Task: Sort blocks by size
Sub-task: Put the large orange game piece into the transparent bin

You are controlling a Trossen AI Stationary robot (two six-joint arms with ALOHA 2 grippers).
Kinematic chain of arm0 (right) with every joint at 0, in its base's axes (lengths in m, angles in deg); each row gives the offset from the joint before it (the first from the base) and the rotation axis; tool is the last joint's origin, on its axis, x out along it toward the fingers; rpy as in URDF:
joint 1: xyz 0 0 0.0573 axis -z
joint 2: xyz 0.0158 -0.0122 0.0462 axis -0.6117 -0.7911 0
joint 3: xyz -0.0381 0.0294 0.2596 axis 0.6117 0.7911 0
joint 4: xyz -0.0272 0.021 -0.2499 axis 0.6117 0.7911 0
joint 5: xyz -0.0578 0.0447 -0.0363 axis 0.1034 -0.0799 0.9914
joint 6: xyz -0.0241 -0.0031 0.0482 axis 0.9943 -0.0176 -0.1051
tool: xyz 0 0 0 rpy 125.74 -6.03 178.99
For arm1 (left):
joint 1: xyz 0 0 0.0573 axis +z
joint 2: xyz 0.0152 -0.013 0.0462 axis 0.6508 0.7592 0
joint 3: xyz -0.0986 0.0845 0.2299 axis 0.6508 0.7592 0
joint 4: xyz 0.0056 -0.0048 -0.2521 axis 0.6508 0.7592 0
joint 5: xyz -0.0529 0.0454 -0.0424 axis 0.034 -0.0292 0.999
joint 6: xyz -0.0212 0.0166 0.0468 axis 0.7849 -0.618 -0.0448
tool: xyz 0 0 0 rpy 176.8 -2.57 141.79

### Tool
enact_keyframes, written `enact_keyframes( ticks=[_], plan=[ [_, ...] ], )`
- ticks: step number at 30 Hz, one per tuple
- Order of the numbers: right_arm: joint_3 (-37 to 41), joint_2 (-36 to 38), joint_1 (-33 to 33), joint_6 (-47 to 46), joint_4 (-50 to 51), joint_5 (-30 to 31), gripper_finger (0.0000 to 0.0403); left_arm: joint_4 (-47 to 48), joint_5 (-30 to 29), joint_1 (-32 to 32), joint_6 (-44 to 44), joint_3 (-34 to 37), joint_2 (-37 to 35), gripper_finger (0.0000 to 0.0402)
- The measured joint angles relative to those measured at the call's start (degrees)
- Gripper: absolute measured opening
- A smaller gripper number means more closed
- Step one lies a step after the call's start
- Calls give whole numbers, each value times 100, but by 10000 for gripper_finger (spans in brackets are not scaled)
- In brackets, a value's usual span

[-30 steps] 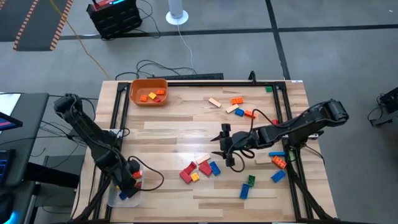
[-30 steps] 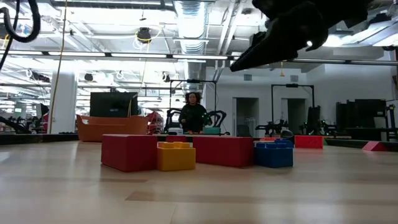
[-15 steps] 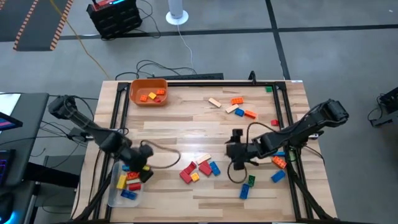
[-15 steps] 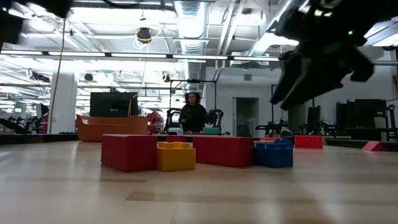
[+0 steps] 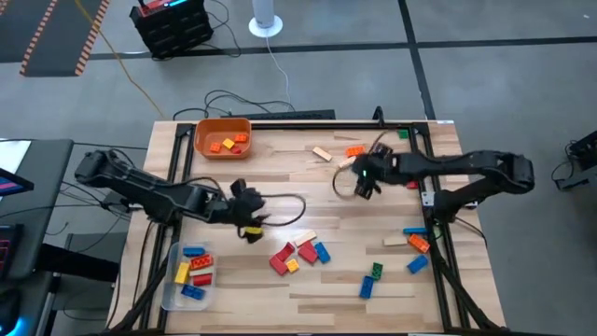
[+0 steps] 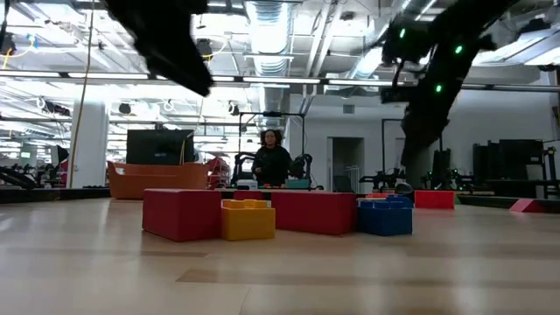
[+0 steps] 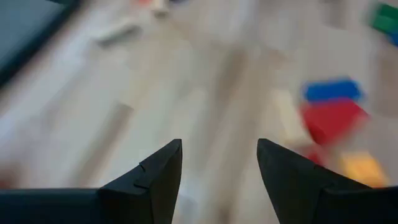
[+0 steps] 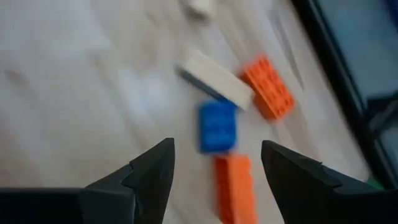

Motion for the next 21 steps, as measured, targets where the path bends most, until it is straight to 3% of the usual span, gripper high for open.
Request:
enact_keyframes(
  ticks=[3,6,11,21],
  plan=[
    [0,-154,643,368,183,-341,271,-316,-80,186,-120,0,337,203],
    [0,-307,1142,818,254,-478,271,-502,166,316,-342,0,673,203],
    [0,-691,1834,1257,363,-1202,271,-571,446,427,-450,0,1074,203],
    [-26,-1529,1870,1318,425,-1383,255,-736,486,429,-710,0,1060,203]
  ],
)
